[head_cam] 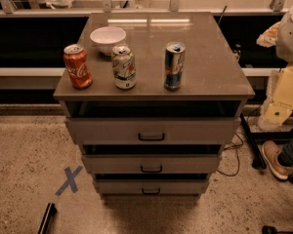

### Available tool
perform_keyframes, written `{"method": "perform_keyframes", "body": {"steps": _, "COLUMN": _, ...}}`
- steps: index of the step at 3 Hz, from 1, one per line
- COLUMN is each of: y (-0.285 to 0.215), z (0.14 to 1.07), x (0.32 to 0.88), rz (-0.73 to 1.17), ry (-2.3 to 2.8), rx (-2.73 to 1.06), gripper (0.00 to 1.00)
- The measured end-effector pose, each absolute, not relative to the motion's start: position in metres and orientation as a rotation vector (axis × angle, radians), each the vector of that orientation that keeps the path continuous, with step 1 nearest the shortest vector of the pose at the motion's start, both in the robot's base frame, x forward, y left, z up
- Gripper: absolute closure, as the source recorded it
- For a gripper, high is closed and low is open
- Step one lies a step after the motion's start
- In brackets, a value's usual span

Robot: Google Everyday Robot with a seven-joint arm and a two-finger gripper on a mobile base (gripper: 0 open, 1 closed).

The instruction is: Open bottom drawer

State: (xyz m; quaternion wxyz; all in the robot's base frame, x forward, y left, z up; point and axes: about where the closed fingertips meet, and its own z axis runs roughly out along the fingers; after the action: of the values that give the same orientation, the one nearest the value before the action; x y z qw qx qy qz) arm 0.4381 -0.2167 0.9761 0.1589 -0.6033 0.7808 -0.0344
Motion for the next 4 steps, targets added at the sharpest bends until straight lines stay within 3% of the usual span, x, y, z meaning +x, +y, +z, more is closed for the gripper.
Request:
{"method": "perform_keyframes", "body": {"steps": 1, "y": -0.217, "z": 0.976, "x": 0.438, "rz": -0.098, "ry": 2.232, "rx": -1.725, "gripper": 0.0}}
{"method": "perform_keyframes", "body": {"steps": 4, "y": -0.165, "z": 0.831, "x": 0.404, "rz": 0.275, "ry": 2.098, "rx": -1.623, "gripper": 0.0}}
